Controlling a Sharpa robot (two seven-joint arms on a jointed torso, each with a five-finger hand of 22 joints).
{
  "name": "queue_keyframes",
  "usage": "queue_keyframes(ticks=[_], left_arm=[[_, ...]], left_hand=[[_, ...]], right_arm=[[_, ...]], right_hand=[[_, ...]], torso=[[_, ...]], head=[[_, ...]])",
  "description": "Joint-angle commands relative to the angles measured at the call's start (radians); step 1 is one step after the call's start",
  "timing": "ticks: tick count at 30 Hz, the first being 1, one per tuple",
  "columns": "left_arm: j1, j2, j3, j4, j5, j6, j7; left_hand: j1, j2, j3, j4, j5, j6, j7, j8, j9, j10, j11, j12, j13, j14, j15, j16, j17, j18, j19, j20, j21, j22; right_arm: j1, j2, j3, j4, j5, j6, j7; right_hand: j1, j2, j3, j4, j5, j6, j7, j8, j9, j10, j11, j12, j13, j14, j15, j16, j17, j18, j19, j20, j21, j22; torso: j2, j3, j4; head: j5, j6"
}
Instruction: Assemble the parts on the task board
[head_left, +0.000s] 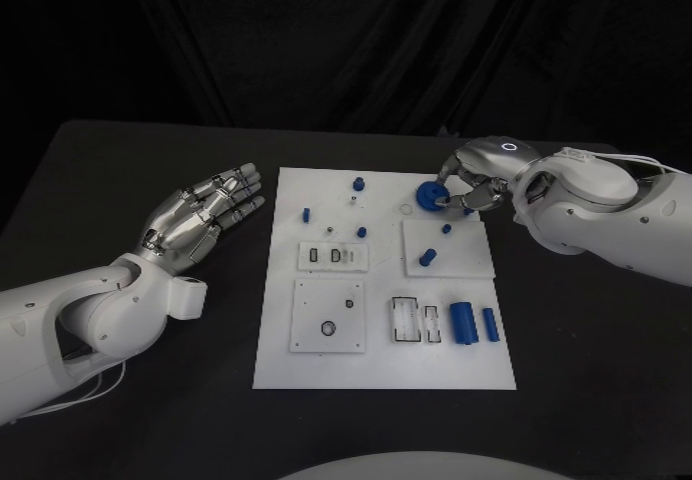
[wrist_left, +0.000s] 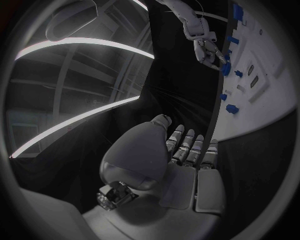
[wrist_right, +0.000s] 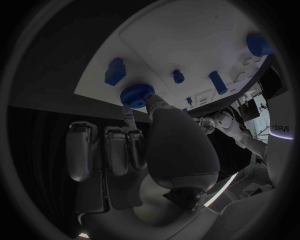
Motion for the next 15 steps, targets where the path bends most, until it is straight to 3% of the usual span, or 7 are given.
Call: queue_keyframes(ticks=[1,15], left_arm=[[-0.002,0.001,0.001,-0.001,-0.001,0.018,0.177],[-0.002,0.004,0.001,-0.003,0.000,0.020,0.170]], left_hand=[[0.006,-0.002,0.008,-0.002,0.000,-0.002,0.008,0.003,0.001,0.002,0.008,0.007,0.002,0.000,0.011,0.006,0.002,-0.008,-0.004,0.002,-0.005,-0.001],[0.005,-0.003,0.009,-0.002,0.000,-0.001,0.008,0.003,0.001,0.003,0.009,0.008,0.002,0.001,0.011,0.007,0.002,-0.009,-0.004,0.002,-0.005,-0.001]], right_arm=[[0.013,-0.001,0.002,0.020,0.030,-0.042,-0.001],[0.027,0.047,0.003,0.049,0.042,-0.005,0.003]], right_hand=[[0.007,0.000,0.002,-0.002,0.001,0.039,-0.033,0.003,0.020,0.104,-0.008,0.003,0.263,0.104,-0.007,0.003,0.263,-0.018,0.028,-0.007,0.005,0.213],[0.003,-0.002,0.000,0.001,-0.014,0.039,-0.030,0.000,0.025,0.104,-0.006,0.003,0.263,0.104,-0.007,0.003,0.263,-0.017,0.028,-0.008,0.004,0.213]], torso=[[0.000,-0.0001,0.0001],[0.000,-0.0003,-0.0015]], head=[[-0.003,0.000],[0.000,-0.003]])
